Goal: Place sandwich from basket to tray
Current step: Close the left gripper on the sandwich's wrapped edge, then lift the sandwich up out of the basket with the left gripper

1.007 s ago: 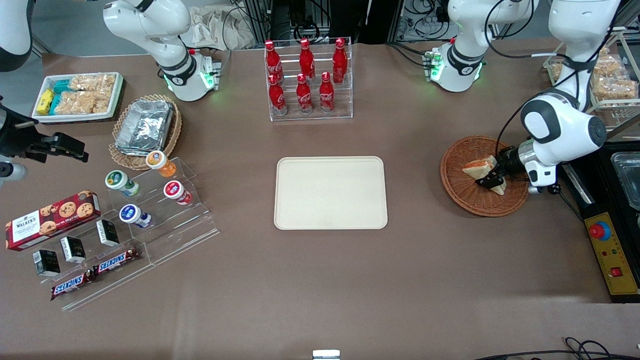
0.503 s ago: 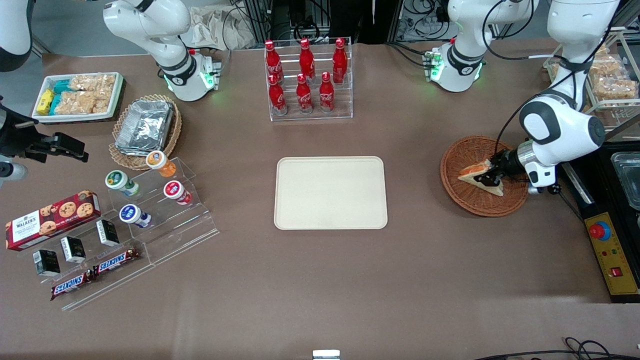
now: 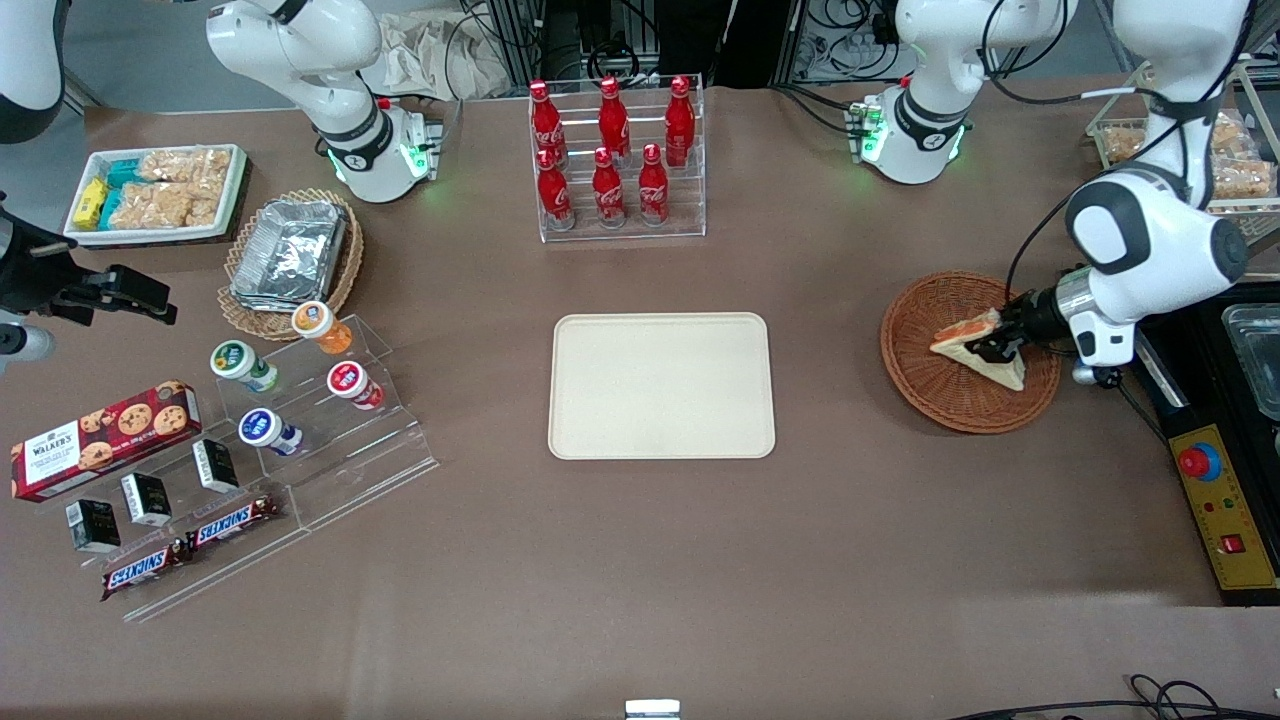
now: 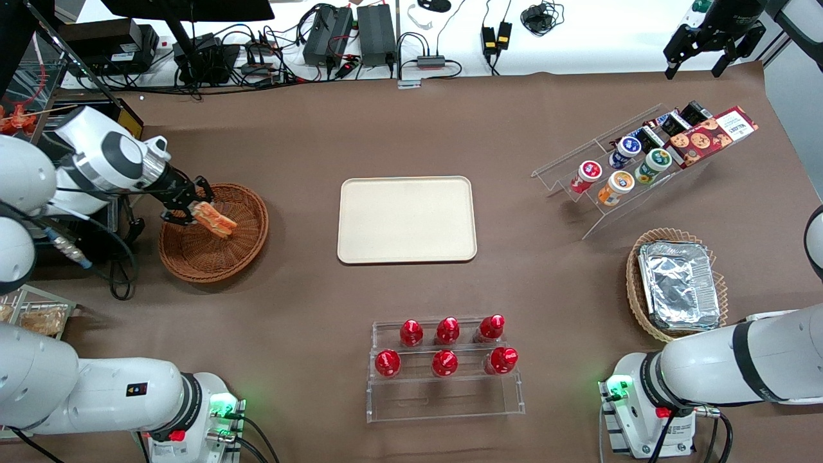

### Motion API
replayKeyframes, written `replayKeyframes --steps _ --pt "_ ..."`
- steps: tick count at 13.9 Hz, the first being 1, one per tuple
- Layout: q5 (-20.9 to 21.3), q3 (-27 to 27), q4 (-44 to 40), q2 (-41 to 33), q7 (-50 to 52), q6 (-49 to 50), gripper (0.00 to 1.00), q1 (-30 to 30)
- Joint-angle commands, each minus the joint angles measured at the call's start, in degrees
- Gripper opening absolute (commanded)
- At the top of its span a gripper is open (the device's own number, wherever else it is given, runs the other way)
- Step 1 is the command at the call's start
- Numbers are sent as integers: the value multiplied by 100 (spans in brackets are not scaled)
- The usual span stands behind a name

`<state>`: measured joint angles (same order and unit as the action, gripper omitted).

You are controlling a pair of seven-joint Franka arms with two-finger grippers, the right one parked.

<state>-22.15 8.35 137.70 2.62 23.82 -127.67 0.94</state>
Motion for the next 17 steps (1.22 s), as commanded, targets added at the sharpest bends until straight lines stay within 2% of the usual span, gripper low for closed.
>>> replayKeyframes --steps 1,4,7,9,14,17 --pt "692 26 -94 -611 105 627 36 3" --pt "1177 -27 -567 -912 79 1540 36 -15" --pt "1186 -149 -1576 -868 18 2753 36 -76" --pt "1186 -377 -1947 -868 0 3063 36 -76" --pt "1283 -1764 -2335 -719 26 3064 36 -76" --pt "1283 -2600 -2756 -228 105 3011 37 -76"
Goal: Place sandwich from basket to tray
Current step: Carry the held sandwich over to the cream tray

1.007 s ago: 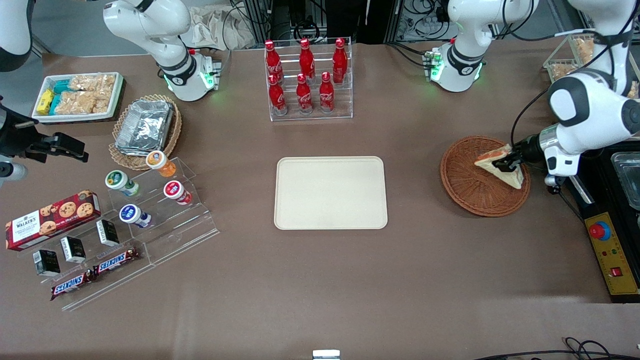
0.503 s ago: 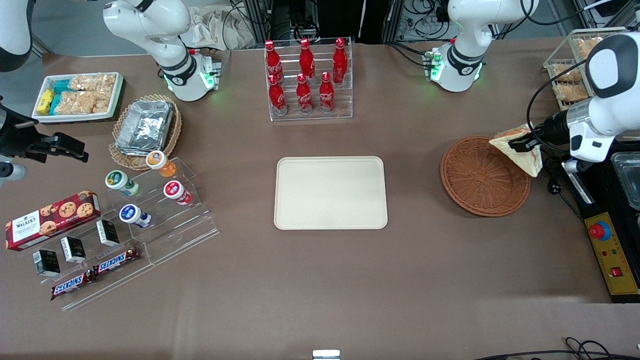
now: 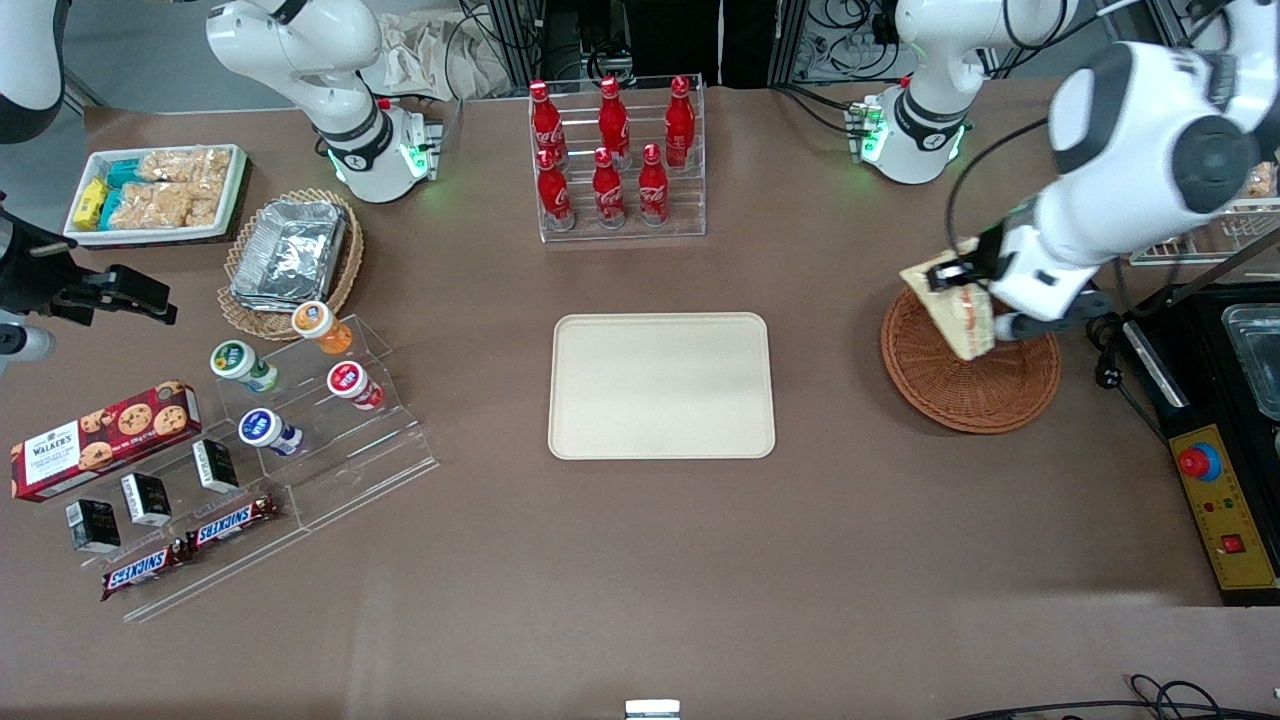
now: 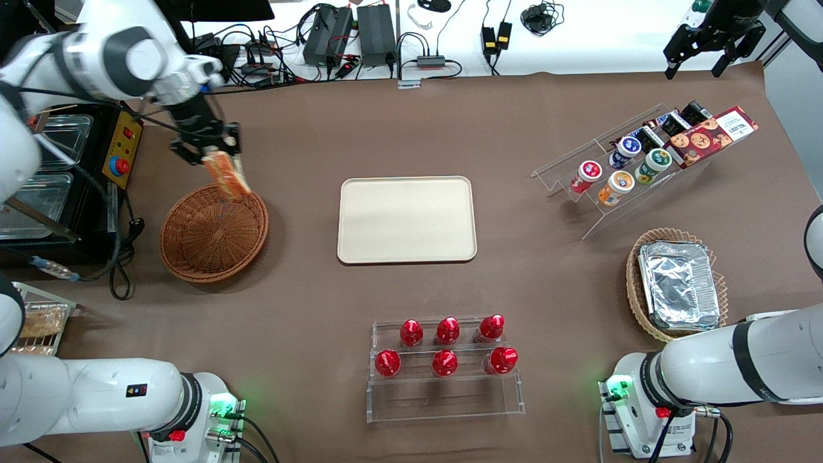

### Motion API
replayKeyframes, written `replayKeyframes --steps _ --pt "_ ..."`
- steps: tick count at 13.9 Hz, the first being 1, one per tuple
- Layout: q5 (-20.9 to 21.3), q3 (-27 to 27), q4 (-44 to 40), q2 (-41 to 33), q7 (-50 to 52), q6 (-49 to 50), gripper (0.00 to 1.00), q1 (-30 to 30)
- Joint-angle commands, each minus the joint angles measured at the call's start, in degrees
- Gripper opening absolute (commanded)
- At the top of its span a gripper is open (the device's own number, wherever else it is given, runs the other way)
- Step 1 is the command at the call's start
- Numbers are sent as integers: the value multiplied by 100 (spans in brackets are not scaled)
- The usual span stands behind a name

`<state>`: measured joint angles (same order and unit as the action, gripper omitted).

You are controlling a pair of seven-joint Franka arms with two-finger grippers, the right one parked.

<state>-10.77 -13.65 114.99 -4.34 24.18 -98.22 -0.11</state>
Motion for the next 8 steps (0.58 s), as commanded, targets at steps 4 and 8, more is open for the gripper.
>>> replayKeyframes --steps 4,8 --pt "216 -1033 -724 1012 148 -248 37 20" --pt "662 -1210 -732 1697 876 -1109 37 -514"
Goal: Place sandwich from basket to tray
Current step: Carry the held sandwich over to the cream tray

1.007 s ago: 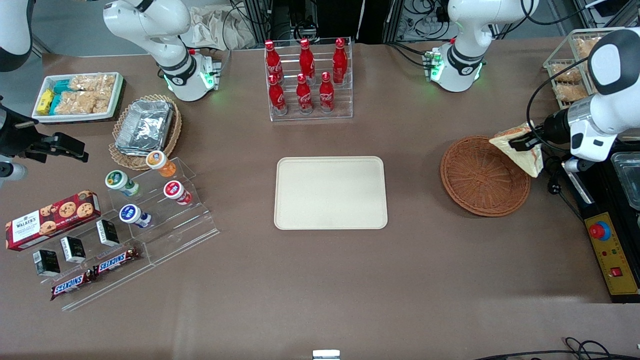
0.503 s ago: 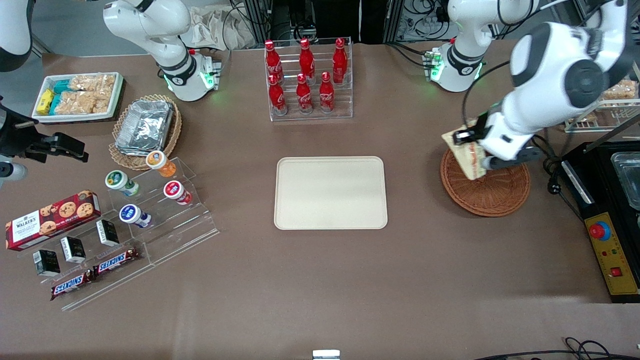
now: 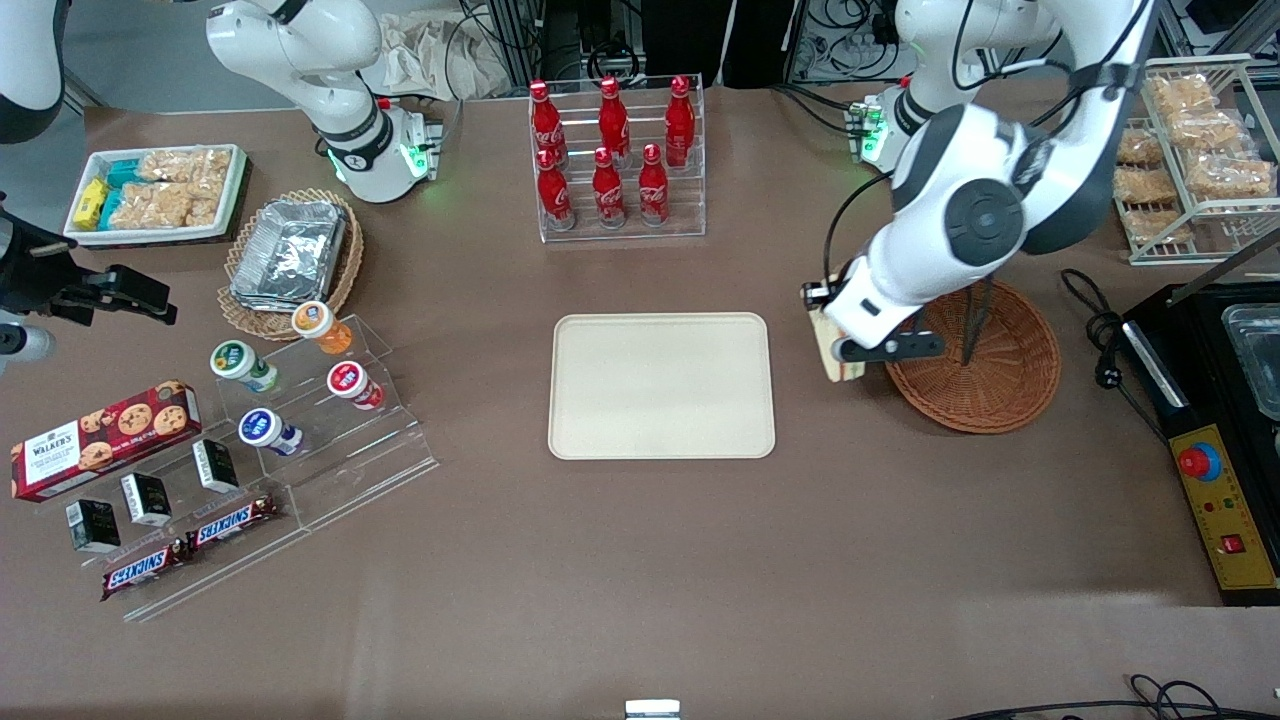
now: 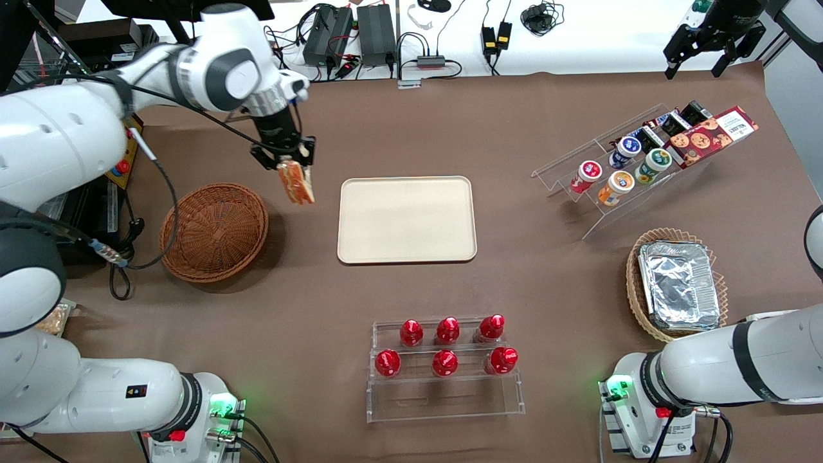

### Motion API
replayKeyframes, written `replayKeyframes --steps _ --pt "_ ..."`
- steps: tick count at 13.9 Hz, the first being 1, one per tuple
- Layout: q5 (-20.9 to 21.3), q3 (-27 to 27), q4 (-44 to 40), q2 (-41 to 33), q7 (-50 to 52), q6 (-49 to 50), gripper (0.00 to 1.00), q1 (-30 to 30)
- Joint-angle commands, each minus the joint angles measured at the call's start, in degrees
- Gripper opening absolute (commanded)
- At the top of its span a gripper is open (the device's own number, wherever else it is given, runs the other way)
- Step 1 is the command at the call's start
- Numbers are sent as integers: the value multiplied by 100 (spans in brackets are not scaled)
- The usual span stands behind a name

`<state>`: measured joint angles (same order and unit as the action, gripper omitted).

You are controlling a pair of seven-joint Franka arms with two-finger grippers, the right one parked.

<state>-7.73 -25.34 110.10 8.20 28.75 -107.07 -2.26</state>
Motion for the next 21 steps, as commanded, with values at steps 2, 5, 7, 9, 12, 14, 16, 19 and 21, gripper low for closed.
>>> replayKeyframes --steps 2,5,7,9,12,14,16,19,21 --pt "552 -41 -243 805 719 -638 37 -520" --pt "851 -41 -243 1253 746 -1087 37 -749" --pt "1044 -41 -243 1561 746 -1289 37 -863" --pt "1203 -41 -234 1799 764 -1430 37 -881" --pt "1326 -33 -208 2080 755 -1694 36 -951" --pt "1423 -33 -217 2291 755 -1852 37 -969" --pt "1423 -33 -225 2388 746 -1958 37 -978" --pt "1519 -33 -243 2529 737 -2002 41 -978" --pt "1599 -33 -243 2538 737 -2002 87 -969"
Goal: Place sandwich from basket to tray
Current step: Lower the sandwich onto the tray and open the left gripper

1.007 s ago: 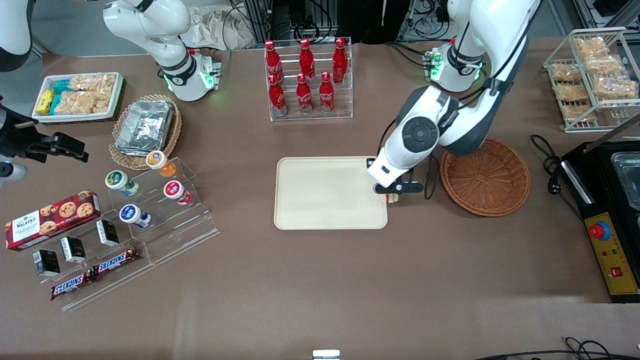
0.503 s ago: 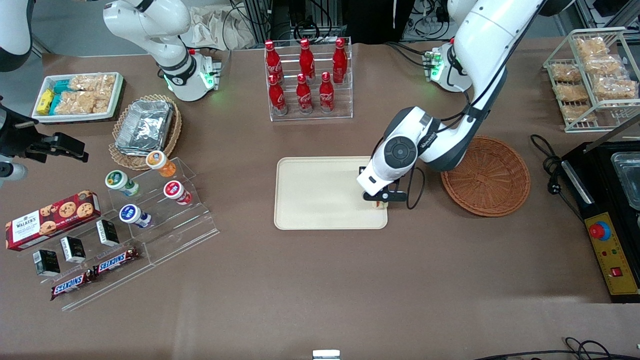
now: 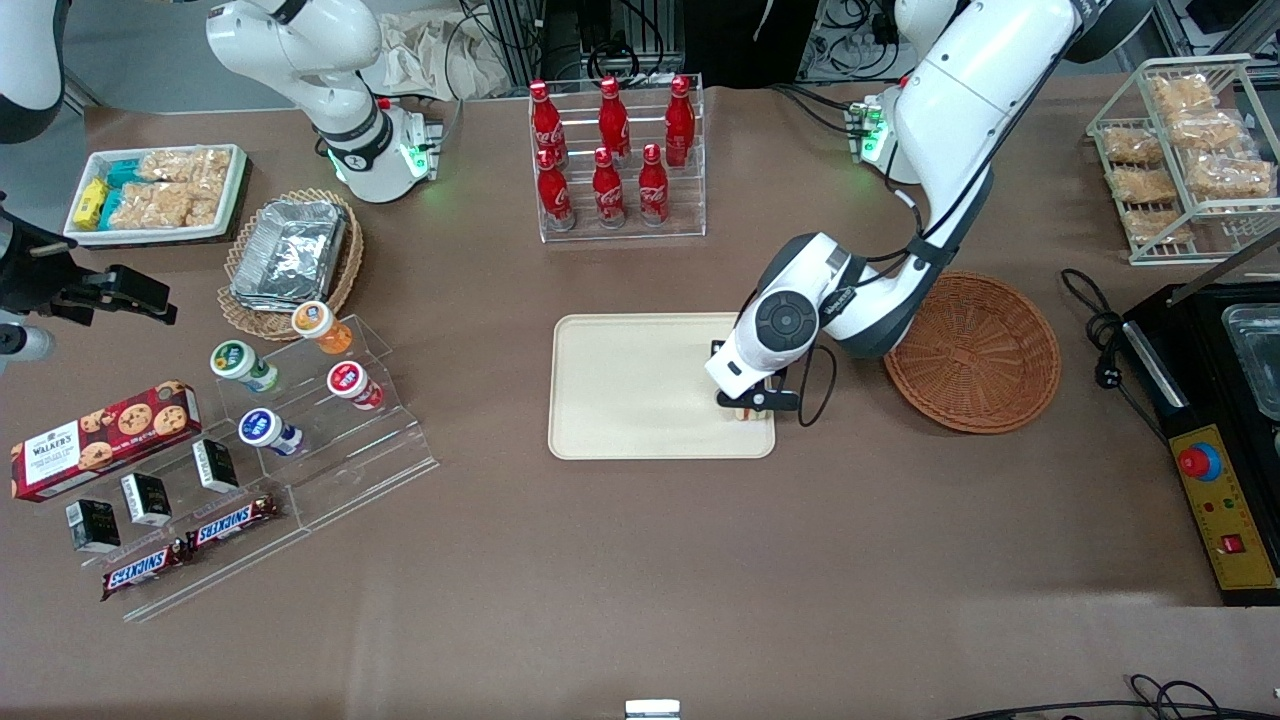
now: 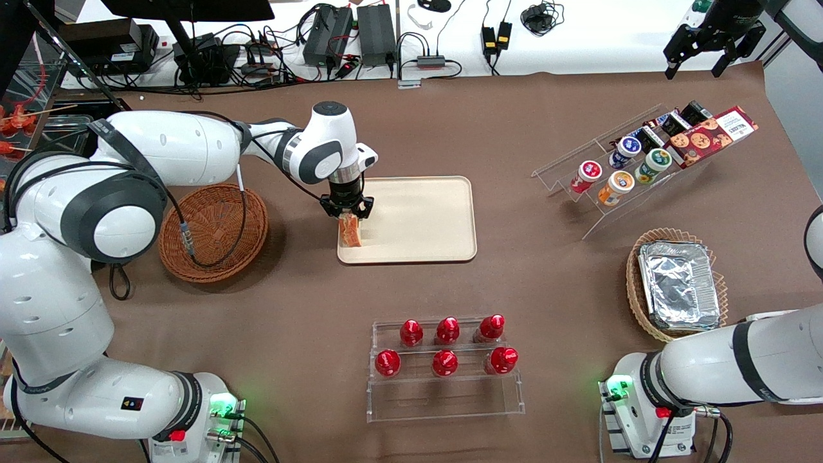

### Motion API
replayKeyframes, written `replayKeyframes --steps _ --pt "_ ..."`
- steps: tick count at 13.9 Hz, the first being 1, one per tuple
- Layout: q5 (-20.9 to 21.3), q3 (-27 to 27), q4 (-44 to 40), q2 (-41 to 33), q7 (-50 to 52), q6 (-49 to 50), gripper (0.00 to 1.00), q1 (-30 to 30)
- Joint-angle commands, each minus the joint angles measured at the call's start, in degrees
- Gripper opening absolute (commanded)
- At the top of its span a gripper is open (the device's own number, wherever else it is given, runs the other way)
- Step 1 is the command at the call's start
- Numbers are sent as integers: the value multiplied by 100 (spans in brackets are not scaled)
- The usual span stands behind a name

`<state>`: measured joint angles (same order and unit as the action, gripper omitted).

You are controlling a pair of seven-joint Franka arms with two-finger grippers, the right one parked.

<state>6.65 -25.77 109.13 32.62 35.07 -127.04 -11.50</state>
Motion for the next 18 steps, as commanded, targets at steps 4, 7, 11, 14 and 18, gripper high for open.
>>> replayKeyframes --steps 4,7,11,14,18 --pt "162 11 -155 -10 105 48 100 -36" --pt "144 11 -190 -483 26 407 100 25" --pt "48 11 -427 -1020 -298 1348 100 201" --pt "30 11 -383 -1468 -887 1971 100 578" --pt "47 29 -331 -1995 -1773 2525 100 1158"
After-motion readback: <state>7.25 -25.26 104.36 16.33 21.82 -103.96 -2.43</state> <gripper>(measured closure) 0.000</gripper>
